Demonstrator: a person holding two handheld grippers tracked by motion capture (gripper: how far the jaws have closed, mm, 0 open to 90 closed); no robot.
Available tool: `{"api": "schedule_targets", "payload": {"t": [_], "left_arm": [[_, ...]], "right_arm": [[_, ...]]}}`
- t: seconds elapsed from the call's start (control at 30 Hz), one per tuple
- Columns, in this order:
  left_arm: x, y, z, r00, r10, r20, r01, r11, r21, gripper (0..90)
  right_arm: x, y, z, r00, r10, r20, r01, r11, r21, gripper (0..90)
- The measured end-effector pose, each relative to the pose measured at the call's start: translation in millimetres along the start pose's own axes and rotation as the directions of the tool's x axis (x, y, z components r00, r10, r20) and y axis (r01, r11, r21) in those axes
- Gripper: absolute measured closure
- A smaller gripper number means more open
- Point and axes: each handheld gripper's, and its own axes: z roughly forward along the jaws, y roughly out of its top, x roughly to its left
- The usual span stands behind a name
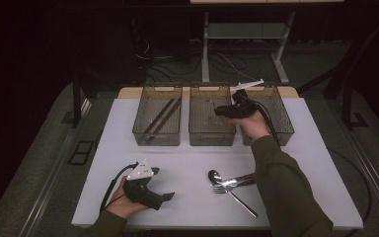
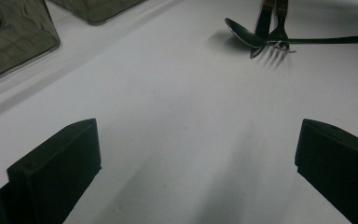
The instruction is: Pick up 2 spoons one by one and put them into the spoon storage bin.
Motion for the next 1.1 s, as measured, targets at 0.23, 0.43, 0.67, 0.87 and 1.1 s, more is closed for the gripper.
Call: {"api": "schedule_targets", "payload": {"t": [0.23, 0.43, 0.67, 0.87, 1.1], "left_arm": [[-0.5, 0.0, 0.2, 1.0, -0.005, 0.003, 0.005, 1.0, -0.006, 0.0], [-1.1, 0.0, 0.3, 0.9999, -0.01, 0.001, 0.01, 0.9999, -0.011, 0.0], [-0.7, -0.1, 0.5, 0.9999, -0.011, 0.002, 0.011, 0.9999, -0.009, 0.0], [-0.9, -0.1, 0.4, 0.9999, -0.012, 0.002, 0.012, 0.9999, -0.01, 0.0], [-0.6, -0.2, 0.1, 1.0, -0.01, 0.002, 0.01, 0.9999, -0.009, 0.0]], "right_arm": [[-3.7, -7.6, 18.5, 0.9995, 0.028, 0.016, -0.029, 0.997, 0.073, 75.4], [2.4, -9.9, 27.2, 0.9998, 0.016, 0.009, -0.017, 0.995, 0.101, 75.2], [3.8, -11.0, 30.3, 1.0, 0.003, 0.004, -0.004, 0.993, 0.12, 68.7], [1.9, -9.3, 25.5, 0.9999, 0.01, 0.006, -0.011, 0.996, 0.094, 53.8], [6.5, -4.9, 6.6, 0.9999, -0.005, -0.014, 0.005, 0.999, 0.042, 43.3]]}}
